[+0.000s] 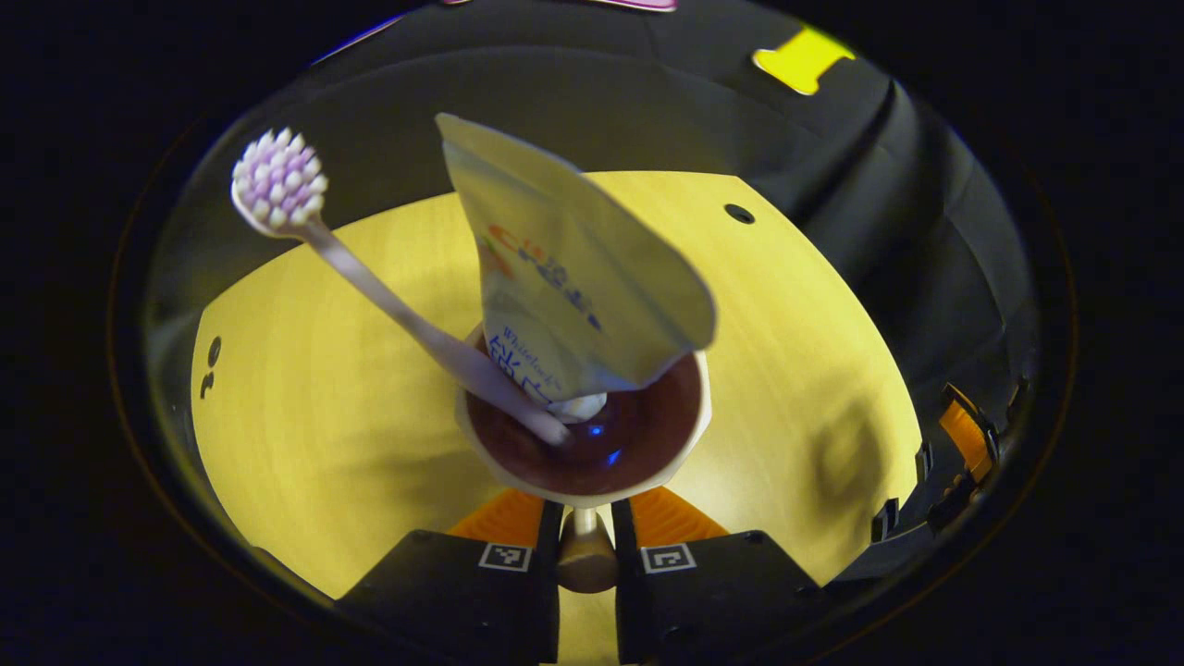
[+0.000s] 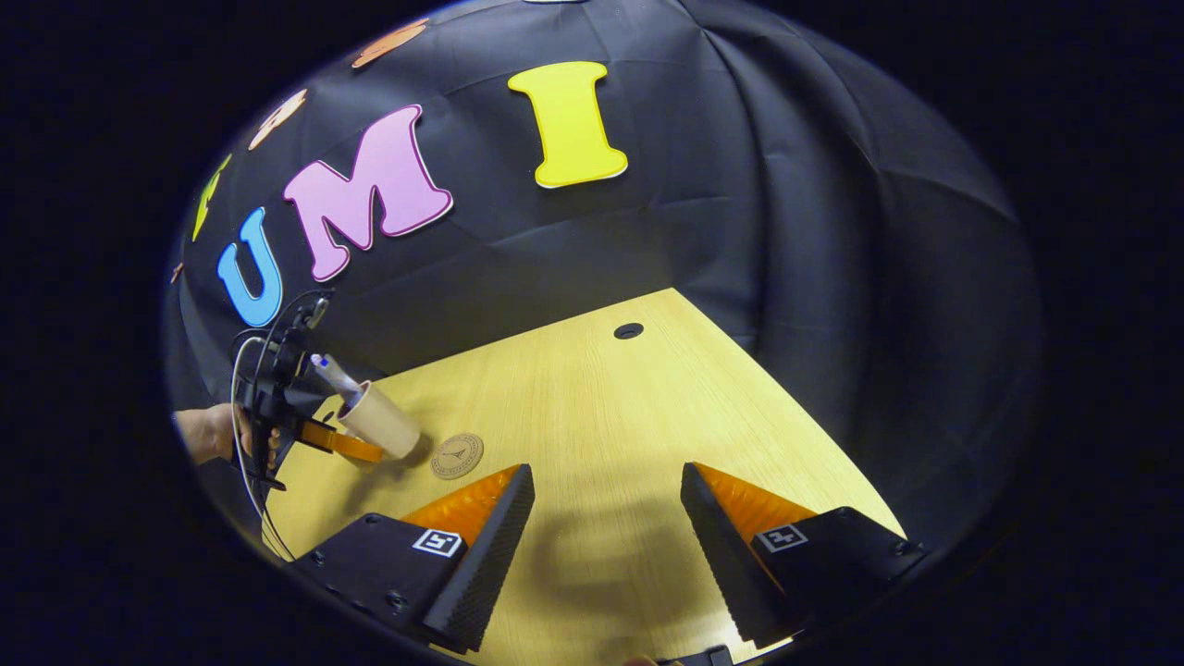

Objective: Put the toothbrush and toothpaste on the desktop into the cup, then pick up the cup and place it on the coaster on the desktop.

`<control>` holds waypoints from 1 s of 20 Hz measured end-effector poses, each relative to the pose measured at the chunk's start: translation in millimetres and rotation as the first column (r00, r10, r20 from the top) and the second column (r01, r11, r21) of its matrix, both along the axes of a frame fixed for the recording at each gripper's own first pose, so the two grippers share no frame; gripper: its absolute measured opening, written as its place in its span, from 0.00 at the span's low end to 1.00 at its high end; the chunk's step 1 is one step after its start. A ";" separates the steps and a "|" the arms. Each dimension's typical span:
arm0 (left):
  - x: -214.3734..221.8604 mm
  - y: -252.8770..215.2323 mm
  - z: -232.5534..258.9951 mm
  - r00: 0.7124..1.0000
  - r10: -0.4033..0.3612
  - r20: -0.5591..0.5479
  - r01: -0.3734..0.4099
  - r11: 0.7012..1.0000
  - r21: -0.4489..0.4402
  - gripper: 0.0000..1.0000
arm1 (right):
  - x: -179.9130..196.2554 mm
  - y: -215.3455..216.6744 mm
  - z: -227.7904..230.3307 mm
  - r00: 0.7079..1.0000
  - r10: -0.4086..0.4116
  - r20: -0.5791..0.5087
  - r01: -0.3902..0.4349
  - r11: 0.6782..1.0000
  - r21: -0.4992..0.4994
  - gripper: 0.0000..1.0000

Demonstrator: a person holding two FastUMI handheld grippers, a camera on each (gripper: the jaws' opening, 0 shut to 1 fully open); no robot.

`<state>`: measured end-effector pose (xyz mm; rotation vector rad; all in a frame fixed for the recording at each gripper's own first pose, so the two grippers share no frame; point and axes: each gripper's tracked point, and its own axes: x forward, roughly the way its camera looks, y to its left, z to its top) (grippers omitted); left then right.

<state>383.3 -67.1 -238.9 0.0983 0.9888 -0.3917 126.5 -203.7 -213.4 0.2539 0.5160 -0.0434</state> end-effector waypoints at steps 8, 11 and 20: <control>3.4 -39.5 -10.6 0.997 -0.074 -0.017 0.074 0.996 0.040 0.29 | 1.9 10.9 7.5 0.999 0.029 0.017 -0.029 1.000 0.003 0.98; 10.1 -39.6 -10.7 0.996 -0.083 -0.022 0.084 0.995 0.056 0.34 | 0.7 14.3 10.1 0.999 0.040 0.027 -0.040 0.999 0.000 0.98; 2.6 -36.4 -3.8 0.996 -0.090 -0.009 0.090 0.989 0.114 0.37 | -2.8 20.7 10.7 0.999 0.050 0.020 -0.050 0.999 0.007 0.98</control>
